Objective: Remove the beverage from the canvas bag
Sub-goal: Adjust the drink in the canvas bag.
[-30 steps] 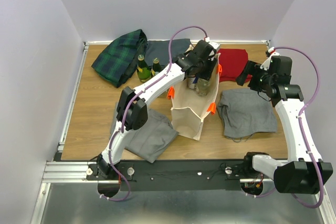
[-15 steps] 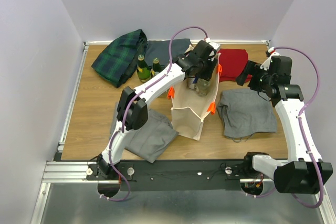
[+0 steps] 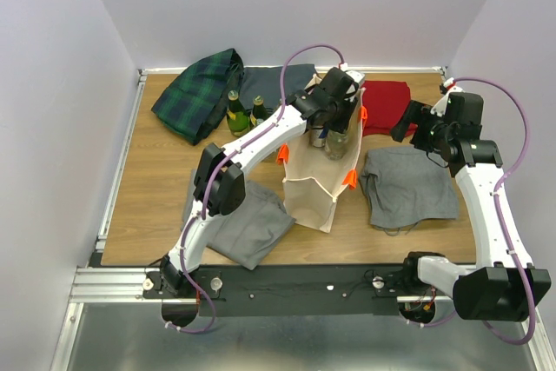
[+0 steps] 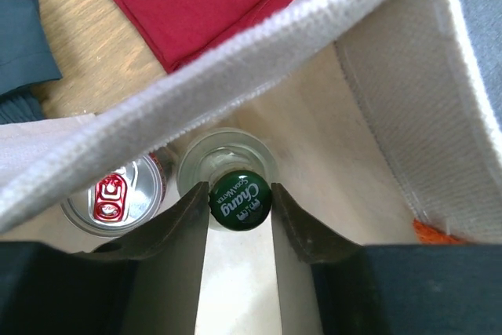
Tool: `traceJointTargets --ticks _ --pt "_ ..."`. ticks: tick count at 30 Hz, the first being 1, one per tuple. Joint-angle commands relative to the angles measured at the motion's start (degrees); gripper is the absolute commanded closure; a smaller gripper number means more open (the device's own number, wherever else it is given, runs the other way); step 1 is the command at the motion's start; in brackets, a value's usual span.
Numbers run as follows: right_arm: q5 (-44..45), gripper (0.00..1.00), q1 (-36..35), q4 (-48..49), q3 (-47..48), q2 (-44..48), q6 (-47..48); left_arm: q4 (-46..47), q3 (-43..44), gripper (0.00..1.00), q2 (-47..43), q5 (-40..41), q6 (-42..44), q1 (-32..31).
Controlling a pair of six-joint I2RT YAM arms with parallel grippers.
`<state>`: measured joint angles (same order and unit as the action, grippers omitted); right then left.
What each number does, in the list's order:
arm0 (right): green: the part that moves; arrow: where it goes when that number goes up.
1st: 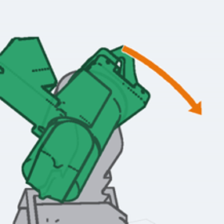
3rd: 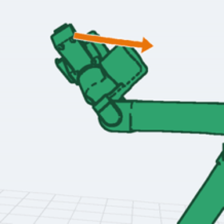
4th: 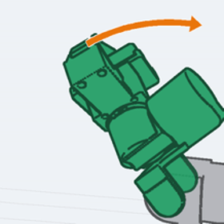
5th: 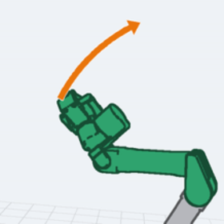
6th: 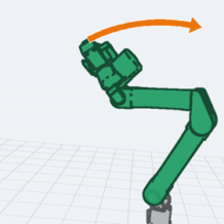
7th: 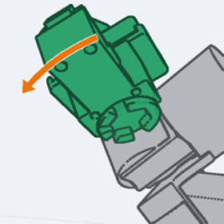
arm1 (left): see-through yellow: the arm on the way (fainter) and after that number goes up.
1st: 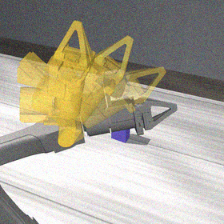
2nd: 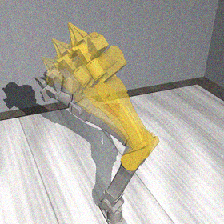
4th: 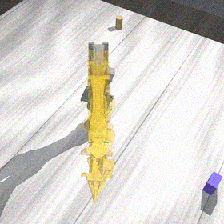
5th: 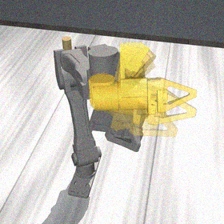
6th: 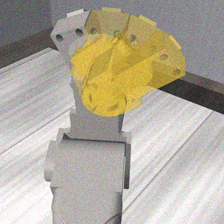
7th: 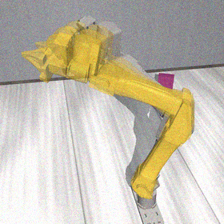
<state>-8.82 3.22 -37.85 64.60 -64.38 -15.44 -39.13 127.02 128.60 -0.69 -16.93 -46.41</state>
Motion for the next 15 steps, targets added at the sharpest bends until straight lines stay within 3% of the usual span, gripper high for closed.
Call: traceJointTargets --ticks 1,5,8,11,15 --pt "0.29 0.00 0.38 -0.74 0.27 0.83 0.15 0.38 0.77 0.61 0.96 -1.51 0.14 -0.52" --pt "0.56 0.00 0.38 -0.91 0.35 0.92 0.15 0.11 0.69 0.70 0.96 -1.51 0.14 -0.52" --pt "0.56 0.00 0.38 -0.91 0.35 0.92 0.15 0.11 0.60 0.81 1.04 -1.86 0.32 -0.43" --pt "0.64 0.00 0.38 -0.91 0.44 0.84 0.15 -0.06 0.42 1.00 1.13 -1.95 0.40 -0.52" --pt "0.56 0.00 0.38 -0.83 0.35 0.83 0.15 0.02 -0.02 1.00 0.69 -2.65 1.19 -0.61"
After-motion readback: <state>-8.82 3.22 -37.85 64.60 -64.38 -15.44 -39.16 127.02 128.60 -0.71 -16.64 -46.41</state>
